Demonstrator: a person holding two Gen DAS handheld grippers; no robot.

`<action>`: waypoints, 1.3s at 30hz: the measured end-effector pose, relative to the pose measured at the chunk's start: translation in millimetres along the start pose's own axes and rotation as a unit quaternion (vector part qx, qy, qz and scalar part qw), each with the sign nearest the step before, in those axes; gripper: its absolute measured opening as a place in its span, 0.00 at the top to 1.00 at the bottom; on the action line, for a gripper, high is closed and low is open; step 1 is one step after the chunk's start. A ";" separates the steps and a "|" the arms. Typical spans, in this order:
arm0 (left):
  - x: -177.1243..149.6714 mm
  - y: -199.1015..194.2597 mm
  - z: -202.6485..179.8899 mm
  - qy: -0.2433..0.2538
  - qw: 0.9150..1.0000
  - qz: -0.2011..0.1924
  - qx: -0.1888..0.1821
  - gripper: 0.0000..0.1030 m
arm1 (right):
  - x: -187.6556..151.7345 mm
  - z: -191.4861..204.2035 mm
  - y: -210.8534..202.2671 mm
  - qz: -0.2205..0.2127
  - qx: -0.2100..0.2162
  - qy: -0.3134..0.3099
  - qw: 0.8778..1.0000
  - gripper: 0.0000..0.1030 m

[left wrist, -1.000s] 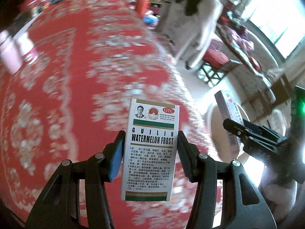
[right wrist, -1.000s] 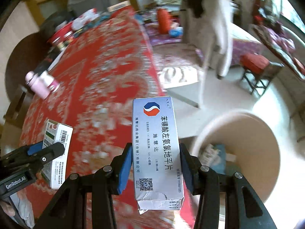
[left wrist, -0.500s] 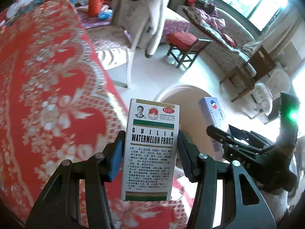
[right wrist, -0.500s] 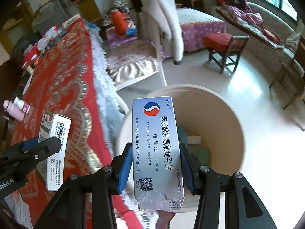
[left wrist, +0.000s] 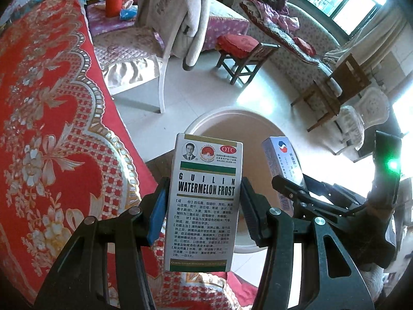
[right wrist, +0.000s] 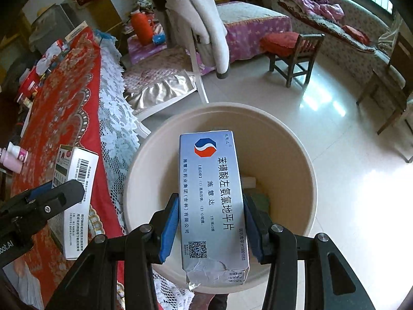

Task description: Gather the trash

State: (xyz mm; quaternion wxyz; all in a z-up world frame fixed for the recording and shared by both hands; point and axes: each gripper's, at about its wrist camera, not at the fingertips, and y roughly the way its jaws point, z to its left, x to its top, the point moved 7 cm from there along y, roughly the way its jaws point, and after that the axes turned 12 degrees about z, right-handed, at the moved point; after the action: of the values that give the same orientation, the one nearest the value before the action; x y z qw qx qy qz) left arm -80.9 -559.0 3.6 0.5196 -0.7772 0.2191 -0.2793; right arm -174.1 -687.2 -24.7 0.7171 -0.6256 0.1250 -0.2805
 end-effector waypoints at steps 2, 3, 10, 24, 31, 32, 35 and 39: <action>1.7 0.6 0.8 -0.001 1.000 0.001 -0.001 0.50 | 0.6 -1.0 0.6 0.000 0.000 0.001 1.000 0.56; 2.2 0.7 0.9 -0.001 1.000 0.001 -0.002 0.50 | 0.5 -1.1 0.7 0.001 0.000 0.001 1.000 0.56; 3.0 9.9 -0.7 -0.011 1.000 0.017 -0.016 0.50 | 0.9 -6.9 4.8 0.005 0.000 0.007 1.000 0.56; 5.4 17.7 -12.6 -0.010 0.999 0.007 -0.039 0.49 | 0.1 -18.1 14.6 0.019 0.012 0.020 1.000 0.56; 3.2 10.4 -14.7 -0.010 0.998 -0.018 -0.053 0.37 | 4.0 -22.3 18.5 0.027 0.028 0.025 0.999 0.50; 2.7 8.4 -15.0 -0.010 0.998 -0.023 -0.049 0.36 | 4.1 -22.5 17.2 0.027 0.030 0.023 0.999 0.50; -0.7 4.1 -13.7 -0.016 0.999 -0.030 -0.039 0.35 | 4.2 -22.0 12.5 0.022 0.037 0.018 0.999 0.49; -7.7 -4.2 -13.6 -0.016 0.999 -0.041 -0.013 0.34 | 0.0 -19.6 1.8 0.008 0.049 0.012 0.999 0.47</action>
State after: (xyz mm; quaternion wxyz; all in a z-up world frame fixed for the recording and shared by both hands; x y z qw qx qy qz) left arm -95.5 -561.8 10.0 0.5009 -0.7965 0.1825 -0.2851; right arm -184.1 -703.3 -30.1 0.7475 -0.5854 0.1249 -0.2880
